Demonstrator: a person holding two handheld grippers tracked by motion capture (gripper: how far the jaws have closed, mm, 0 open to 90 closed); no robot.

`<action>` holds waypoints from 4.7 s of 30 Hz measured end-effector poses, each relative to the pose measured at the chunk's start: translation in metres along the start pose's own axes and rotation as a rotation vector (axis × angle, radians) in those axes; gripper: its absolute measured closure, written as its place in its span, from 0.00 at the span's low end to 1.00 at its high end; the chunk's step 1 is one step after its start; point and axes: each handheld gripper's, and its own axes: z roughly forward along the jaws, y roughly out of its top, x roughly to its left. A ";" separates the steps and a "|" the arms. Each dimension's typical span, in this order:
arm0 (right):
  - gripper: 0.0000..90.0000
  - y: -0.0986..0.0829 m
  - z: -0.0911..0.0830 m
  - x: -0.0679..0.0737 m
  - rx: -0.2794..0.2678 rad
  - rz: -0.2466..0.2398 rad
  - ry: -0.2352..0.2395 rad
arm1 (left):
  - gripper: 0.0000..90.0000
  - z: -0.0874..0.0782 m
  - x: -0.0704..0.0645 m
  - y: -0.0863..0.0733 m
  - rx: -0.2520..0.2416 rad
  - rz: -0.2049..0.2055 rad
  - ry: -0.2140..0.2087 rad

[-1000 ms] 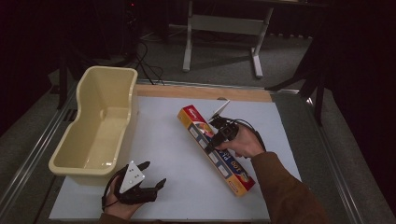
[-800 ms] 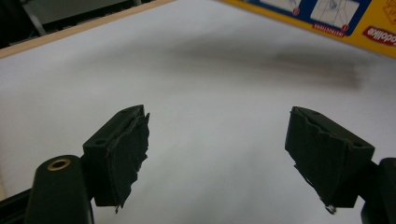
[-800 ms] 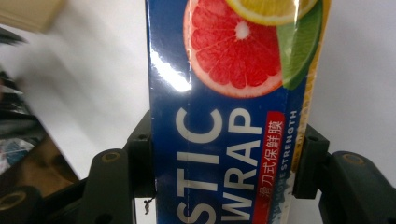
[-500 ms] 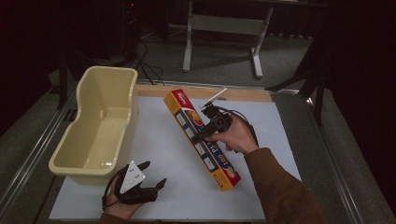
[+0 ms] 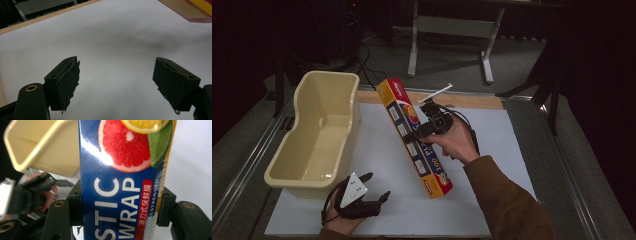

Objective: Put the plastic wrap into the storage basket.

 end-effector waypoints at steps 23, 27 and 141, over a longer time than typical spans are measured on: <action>0.46 0.058 -0.032 0.026 -0.130 0.093 0.187 | 0.23 0.002 0.000 0.000 0.001 -0.005 0.001; 0.46 0.065 -0.028 0.027 -0.139 0.125 0.219 | 0.23 0.003 0.001 -0.001 0.001 -0.008 0.000; 0.44 0.110 0.169 0.073 -0.176 0.596 0.355 | 0.23 -0.009 0.006 -0.002 -0.051 -0.009 0.005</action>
